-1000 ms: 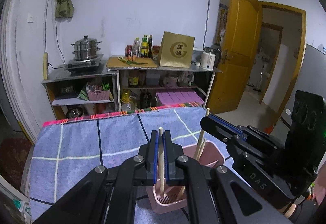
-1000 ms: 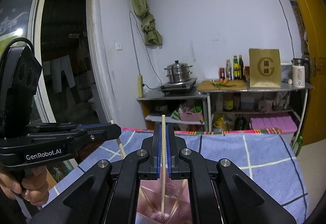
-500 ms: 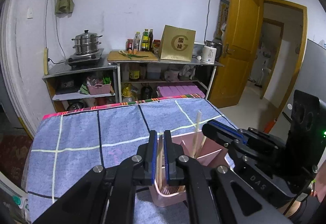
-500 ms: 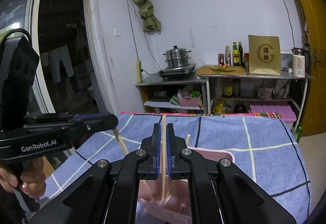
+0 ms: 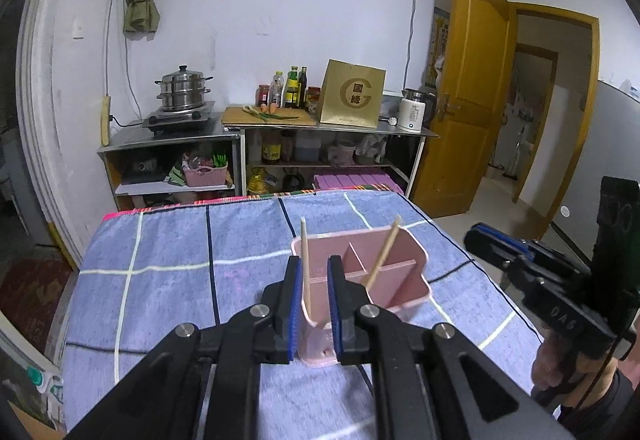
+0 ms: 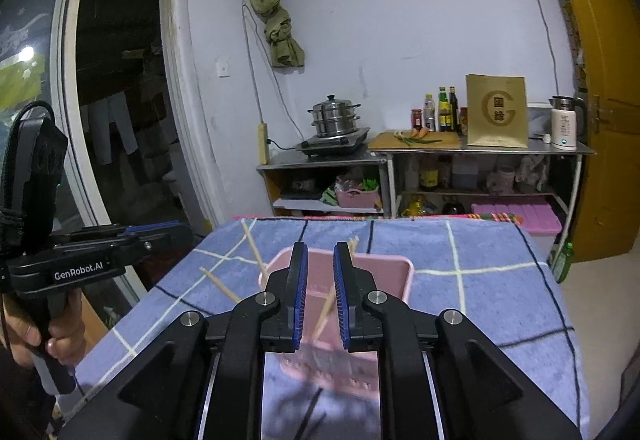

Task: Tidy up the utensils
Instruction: 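Lower the chopsticks into the basket and open both tools, then move both open tools back toward the remaining chopsticks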

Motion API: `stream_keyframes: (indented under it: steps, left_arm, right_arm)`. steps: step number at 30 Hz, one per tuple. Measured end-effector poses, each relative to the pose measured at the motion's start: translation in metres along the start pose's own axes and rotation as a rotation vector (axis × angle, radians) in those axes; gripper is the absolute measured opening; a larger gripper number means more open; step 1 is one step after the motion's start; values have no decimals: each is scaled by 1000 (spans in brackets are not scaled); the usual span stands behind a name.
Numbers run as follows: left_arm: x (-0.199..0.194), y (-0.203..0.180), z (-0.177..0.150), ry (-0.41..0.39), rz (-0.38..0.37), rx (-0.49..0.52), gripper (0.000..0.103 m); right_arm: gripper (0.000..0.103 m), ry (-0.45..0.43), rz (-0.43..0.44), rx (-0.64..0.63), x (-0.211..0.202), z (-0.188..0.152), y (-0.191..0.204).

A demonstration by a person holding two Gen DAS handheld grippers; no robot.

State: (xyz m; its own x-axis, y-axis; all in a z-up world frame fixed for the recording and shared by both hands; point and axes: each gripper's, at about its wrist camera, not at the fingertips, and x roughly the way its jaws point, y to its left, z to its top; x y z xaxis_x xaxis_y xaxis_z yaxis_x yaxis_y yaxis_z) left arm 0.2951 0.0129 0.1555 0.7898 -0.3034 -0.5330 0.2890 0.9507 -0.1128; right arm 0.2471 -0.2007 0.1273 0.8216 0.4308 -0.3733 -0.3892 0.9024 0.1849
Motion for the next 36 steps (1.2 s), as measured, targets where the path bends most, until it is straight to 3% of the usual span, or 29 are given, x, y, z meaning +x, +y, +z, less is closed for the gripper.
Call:
stream_keyframes:
  steps: [15,26,33,36]
  left_arm:
    - [-45,-29,-102,61,-42,-8,12]
    - [-34,-48,-153,163,-64,5,12]
    - [-5,-55,-171,252,-60,5,13]
    - [12,-57,-177,296,-59,-4,18]
  right_arm:
    - [13,66,-14,8,-71,-68,5]
    - [14,142,-43,69,-80,-104,-7]
    - [14,215,-47,79,-68,-125,-12]
    - [14,251,-50,86,-59,-131,-15]
